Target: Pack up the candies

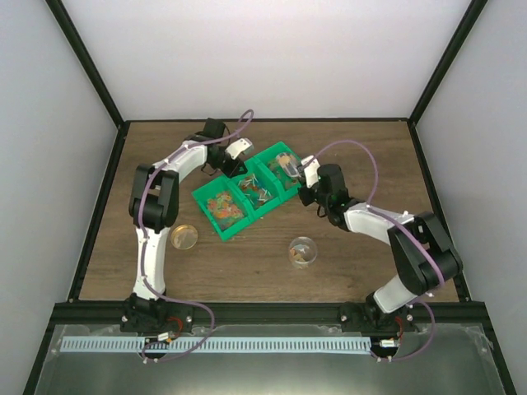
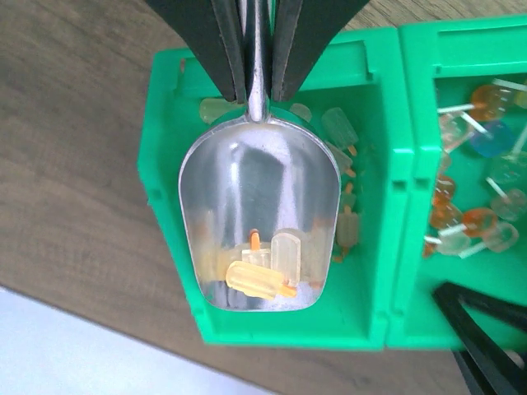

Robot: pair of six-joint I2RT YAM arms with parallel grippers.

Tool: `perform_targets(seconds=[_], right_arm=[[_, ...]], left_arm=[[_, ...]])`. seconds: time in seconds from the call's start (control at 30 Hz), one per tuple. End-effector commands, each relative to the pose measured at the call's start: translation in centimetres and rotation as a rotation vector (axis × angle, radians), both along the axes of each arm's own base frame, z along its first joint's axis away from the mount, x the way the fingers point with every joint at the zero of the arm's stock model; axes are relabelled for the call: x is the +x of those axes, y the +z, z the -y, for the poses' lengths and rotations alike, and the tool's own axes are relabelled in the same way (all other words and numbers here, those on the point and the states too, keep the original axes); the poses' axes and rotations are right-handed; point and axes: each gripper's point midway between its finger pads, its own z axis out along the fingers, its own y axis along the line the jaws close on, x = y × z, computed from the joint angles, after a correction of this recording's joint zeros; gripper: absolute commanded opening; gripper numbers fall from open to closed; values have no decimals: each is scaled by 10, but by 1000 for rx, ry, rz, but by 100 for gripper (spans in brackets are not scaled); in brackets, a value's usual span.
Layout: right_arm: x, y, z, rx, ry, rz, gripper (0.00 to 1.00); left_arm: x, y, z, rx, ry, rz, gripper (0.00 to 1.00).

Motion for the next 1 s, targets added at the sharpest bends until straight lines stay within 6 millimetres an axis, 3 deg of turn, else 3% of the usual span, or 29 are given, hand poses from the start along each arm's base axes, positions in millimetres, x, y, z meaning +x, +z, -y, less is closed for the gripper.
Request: perform_targets(seconds=[0.0, 0.13, 0.27, 0.43, 0.6, 0.97], right_arm=[[1, 65, -2, 137, 47, 142, 1], [-19, 99, -11, 202, 154, 217, 1], [-31, 113, -17, 227, 220, 173, 1], [-55, 134, -10, 239, 314, 158, 1], [-91, 141, 6, 210, 437, 143, 1], [-151, 108, 57, 16, 577, 110, 1]], left_arm=[[5, -16, -10, 33, 60, -61, 13], [8, -10, -9, 24, 70, -60, 41], [12, 0, -8, 14, 83, -46, 71], [16, 20, -8, -2, 98, -8, 99], [17, 41, -9, -11, 108, 32, 100], [8, 60, -14, -19, 111, 50, 100]])
